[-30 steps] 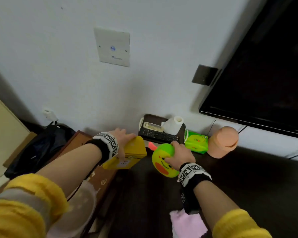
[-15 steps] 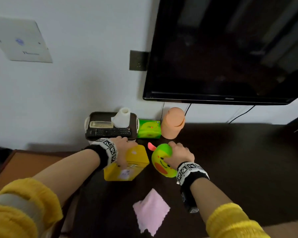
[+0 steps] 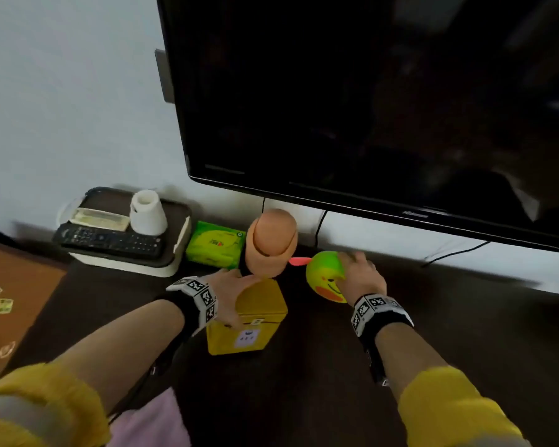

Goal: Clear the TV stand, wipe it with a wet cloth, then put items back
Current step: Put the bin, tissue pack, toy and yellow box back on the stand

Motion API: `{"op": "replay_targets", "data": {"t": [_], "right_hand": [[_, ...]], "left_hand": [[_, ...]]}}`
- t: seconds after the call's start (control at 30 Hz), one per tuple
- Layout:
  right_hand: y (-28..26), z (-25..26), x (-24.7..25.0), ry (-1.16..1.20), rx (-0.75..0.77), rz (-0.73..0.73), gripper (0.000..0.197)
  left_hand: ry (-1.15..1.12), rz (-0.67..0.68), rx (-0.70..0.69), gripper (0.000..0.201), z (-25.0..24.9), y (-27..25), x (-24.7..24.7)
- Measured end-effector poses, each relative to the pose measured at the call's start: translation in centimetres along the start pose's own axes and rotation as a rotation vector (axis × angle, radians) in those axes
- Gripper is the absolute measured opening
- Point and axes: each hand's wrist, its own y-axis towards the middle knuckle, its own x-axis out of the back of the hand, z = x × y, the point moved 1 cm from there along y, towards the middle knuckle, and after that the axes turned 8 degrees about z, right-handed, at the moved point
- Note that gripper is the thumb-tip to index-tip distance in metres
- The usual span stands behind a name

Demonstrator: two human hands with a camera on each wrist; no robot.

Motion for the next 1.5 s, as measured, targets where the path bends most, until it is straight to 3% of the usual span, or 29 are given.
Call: {"op": "replay_targets", "data": {"t": [0.17, 0.3, 0.43, 0.57, 0.67, 0.83, 1.1, 1.3, 1.5], "right_hand": [[6.4, -1.1, 1.1, -0.058, 0.181, 0.022, 0.055], [10.5, -0.9, 1.1, -0.072, 0.231, 0.016, 0.055], [13.4, -0.1, 0.9, 0.045, 0.212, -0.013, 0.064], [15.0, 0.0, -0.2, 0.161, 0.087, -0.051, 0.060], [15.5, -0.3, -2.4, 0.255, 0.111, 0.018, 0.079], [15.7, -0.8, -3.4, 0.347, 0.186, 0.019, 0.087], [15.9, 0.0, -4.6, 0.578, -0.032, 0.125, 0.131], [16.6, 0.0, -5.2, 0.701, -0.031, -0.039, 0.119], [16.5, -0.3, -5.9, 0.788, 0.072, -0.198, 0.113]], "left_hand": [[-0.052, 0.014, -0.013, 0.110, -2.3, 4.1, 0.2], [-0.057, 0.004, -0.024, 0.110, -3.3, 6.5, 0.6], [-0.089, 0.015, -0.008, 0.110, -3.9, 8.3, 0.7], [-0.104, -0.006, -0.007, 0.111, -4.6, 9.4, 1.2], [-0.094, -0.032, 0.003, 0.110, -5.1, 9.8, 1.0], [-0.103, -0.034, 0.009, 0.111, -5.4, 10.0, 1.2], [-0.091, -0.070, 0.043, 0.111, -5.7, 10.0, 1.0], [-0.086, -0.087, 0.030, 0.111, -5.4, 10.2, 0.9], [-0.088, -0.102, 0.022, 0.111, -5.4, 10.1, 0.7]]}}
